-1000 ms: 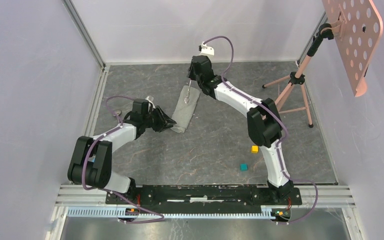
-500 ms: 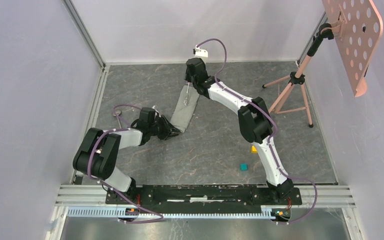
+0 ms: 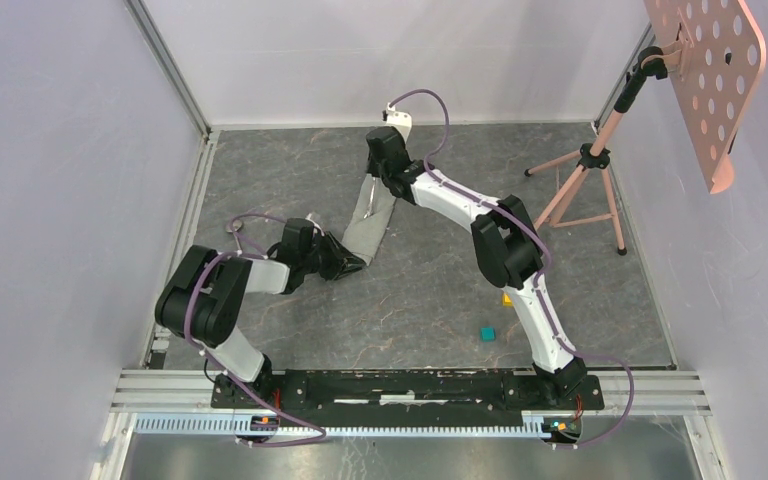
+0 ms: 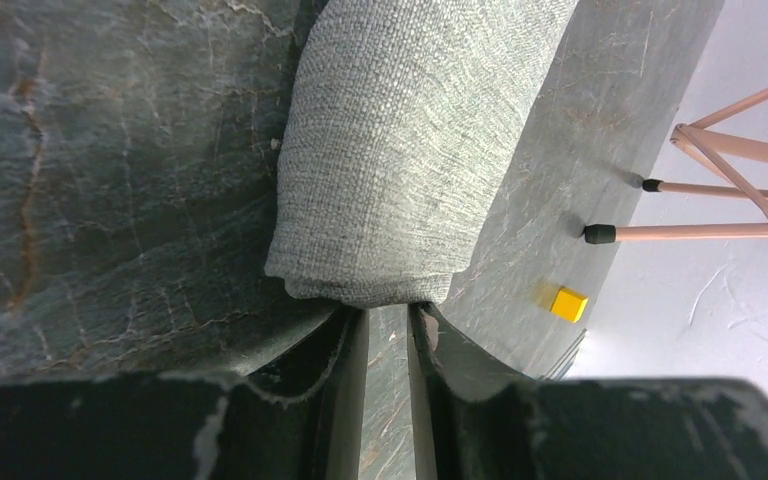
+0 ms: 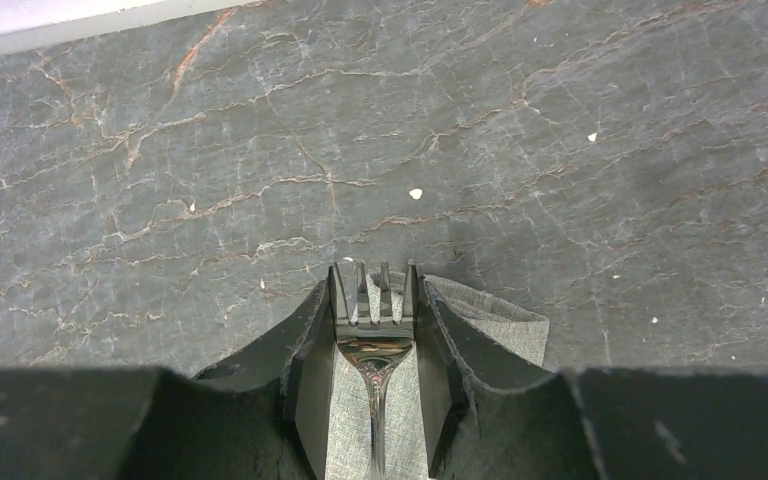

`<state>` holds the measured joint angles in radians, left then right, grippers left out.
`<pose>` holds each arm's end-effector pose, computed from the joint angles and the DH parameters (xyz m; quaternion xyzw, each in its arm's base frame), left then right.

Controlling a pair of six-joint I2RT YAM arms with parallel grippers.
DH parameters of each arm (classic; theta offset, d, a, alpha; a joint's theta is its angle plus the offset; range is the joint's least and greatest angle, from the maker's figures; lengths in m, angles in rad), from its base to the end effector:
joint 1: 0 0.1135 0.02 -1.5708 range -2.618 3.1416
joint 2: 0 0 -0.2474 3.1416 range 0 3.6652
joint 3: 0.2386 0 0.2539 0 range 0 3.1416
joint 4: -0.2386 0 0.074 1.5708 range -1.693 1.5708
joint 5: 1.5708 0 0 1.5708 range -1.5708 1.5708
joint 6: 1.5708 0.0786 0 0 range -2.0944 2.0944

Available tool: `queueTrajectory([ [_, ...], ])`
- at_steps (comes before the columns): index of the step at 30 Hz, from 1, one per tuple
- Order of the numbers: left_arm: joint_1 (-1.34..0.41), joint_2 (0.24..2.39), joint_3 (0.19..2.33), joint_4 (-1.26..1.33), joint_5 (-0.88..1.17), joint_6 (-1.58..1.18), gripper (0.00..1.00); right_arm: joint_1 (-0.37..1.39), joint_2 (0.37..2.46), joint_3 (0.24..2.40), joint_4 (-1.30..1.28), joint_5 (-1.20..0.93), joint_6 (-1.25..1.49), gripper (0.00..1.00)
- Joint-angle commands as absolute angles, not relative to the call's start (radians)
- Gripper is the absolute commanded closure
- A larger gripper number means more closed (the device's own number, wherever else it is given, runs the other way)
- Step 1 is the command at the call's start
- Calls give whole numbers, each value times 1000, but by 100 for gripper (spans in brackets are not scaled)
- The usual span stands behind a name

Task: Fold the napkin into a case and place the utensils inside
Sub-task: Insert the fork into the folded napkin.

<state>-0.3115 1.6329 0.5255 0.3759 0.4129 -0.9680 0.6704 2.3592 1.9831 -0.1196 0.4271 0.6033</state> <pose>0.2835 -0.1244 0.0690 -0.2091 0.8730 -0.3883 0.2082 0.4708 0.3317 0.1839 0.0803 0.8426 0.1512 0.5106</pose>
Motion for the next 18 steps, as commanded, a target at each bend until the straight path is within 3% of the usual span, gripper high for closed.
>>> queueTrajectory([
  [1,-317,1665,503,435,367,-1009,72,682,2286,1979,-163,434,643,76],
  [18,-319,1699,470,497,357,-1012,73,684,2278,1977,-236,342,771,76],
])
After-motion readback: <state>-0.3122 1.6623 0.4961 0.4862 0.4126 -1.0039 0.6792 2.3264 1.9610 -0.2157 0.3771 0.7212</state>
